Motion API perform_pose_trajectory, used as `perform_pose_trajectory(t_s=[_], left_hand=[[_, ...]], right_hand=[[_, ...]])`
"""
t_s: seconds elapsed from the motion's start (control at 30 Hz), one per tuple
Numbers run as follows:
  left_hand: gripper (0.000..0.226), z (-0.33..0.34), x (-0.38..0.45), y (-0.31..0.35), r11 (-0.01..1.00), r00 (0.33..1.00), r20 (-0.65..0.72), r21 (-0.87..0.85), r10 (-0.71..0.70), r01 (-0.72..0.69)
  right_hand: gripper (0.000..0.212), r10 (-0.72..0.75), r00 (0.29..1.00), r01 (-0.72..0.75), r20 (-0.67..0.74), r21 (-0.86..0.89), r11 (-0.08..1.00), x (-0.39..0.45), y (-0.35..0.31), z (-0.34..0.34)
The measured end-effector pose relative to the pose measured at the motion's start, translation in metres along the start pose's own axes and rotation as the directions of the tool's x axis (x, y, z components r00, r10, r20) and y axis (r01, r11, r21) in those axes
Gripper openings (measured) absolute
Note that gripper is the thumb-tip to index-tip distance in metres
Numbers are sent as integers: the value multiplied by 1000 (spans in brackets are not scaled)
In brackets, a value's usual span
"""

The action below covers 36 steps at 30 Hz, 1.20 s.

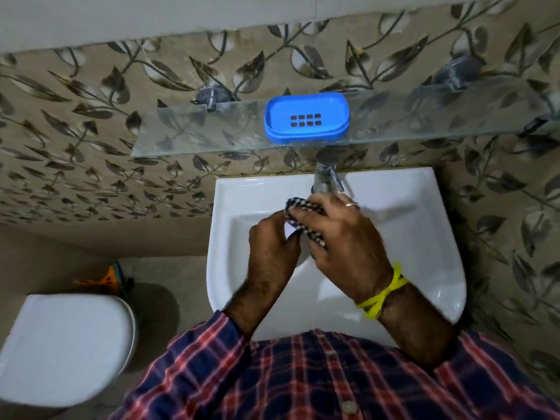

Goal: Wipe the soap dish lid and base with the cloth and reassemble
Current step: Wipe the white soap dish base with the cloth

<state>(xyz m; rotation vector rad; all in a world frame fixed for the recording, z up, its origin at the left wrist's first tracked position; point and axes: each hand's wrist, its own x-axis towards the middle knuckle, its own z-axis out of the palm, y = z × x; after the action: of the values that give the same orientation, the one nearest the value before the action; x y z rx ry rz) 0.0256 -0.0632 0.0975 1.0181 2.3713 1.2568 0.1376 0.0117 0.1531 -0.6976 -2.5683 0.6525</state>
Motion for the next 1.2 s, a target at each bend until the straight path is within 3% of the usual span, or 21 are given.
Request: perform_pose_trajectory(t_s=[0.1,0.2,0.27,0.37,0.47,0.53,0.6,0.67,0.73,0.83,0.93,1.0,1.07,1.2], left_hand=[[17,-12,-1,-4,996,998,-66,84,24,-19],[39,-17,-8,1,996,996,-65,64,66,-62],[47,-20,-10,5,998,996,-67,29,63,-61],[40,-25,-6,5,998,993,-97,19,68,-66],[23,-26,-3,8,993,991,-95,82,91,-83],[24,-26,-4,11,995,992,-99,64,79,-73],[33,-28,-7,13,997,993,-97,31,74,-71],[28,-28,-11,13,998,993,-105,-33,56,-60],[19,-25,-13,14,995,991,-133,-94,20,-33],[16,-22,-12,15,987,977,-214,-153,6,-39],[16,-23,-13,17,971,956,-288,-205,59,-122],[14,-22,-14,17,952,968,-247,-285,44,-116],[8,-22,-13,15,942,984,-176,-331,-10,-50],[9,-27,-6,13,997,997,5,-2,73,-73]], right_hand=[[57,-122,988,132,92,-113,985,-3,0,4],[54,-150,984,161,94,-125,979,-7,11,11],[42,-46,999,47,24,-29,998,-7,22,15],[27,51,989,-31,-138,142,989,-6,27,21],[38,-79,967,104,-240,93,990,-12,6,29],[40,-134,960,148,-246,37,988,-11,-1,29],[42,-43,969,67,-245,91,994,-5,6,26],[41,84,967,-23,-241,248,969,-4,13,26],[40,99,954,-16,-285,281,960,-4,9,27],[40,23,931,53,-364,199,979,-1,2,32],[20,171,923,-59,-345,313,948,-4,7,37],[10,241,911,-117,-333,353,928,-8,9,40],[12,208,908,-117,-363,258,959,-9,11,37],[31,17,930,-22,-368,-12,1000,-2,11,18]])
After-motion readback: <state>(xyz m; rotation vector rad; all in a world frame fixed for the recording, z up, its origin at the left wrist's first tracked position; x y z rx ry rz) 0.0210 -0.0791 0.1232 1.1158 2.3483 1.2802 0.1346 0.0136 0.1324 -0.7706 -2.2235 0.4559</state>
